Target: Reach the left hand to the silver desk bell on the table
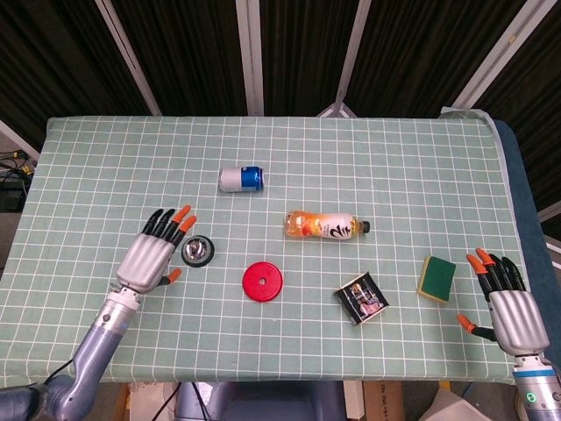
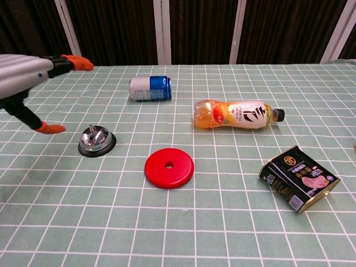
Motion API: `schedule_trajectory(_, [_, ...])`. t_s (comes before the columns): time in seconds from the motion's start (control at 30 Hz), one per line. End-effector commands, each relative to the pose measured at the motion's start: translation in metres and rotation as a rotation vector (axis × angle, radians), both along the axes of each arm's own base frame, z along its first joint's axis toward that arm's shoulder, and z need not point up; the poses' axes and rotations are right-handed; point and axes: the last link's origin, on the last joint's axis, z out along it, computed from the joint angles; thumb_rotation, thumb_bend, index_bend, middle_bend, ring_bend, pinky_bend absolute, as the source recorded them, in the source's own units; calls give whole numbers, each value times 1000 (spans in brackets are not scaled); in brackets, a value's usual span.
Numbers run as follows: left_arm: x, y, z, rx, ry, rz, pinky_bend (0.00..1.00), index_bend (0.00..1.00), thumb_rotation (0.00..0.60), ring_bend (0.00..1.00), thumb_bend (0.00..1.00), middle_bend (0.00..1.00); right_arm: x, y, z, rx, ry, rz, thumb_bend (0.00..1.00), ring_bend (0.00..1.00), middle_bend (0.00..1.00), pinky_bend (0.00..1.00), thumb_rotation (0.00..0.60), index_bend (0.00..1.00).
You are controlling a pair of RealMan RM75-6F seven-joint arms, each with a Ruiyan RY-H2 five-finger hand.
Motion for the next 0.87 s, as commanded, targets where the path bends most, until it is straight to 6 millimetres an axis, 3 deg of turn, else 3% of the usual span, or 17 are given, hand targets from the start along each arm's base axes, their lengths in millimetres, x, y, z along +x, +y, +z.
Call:
schedule_trajectory(0.03, [-21, -31, 29, 49, 22, 38, 0, 0, 600, 0, 182, 0, 0, 0, -1, 2, 2, 1, 220, 0, 0, 0, 600, 0])
schedule_trajectory(0.23, [-75, -86, 72, 102, -18, 173, 0, 0, 600, 0, 170, 0, 0, 0, -2, 0, 23, 10, 220, 0, 0, 0, 600, 0])
schedule_trajectory(0.53, [-113, -126, 95, 157, 9, 196, 0, 0, 600, 0, 169, 0, 1, 1, -3, 1, 28, 9, 220, 0, 0, 0, 600, 0])
schedule_trajectory(0.87, [-122, -128, 96, 146, -45, 196, 0, 0, 600, 0, 169, 0, 1, 0, -3, 3, 34, 6, 220, 0, 0, 0, 600, 0])
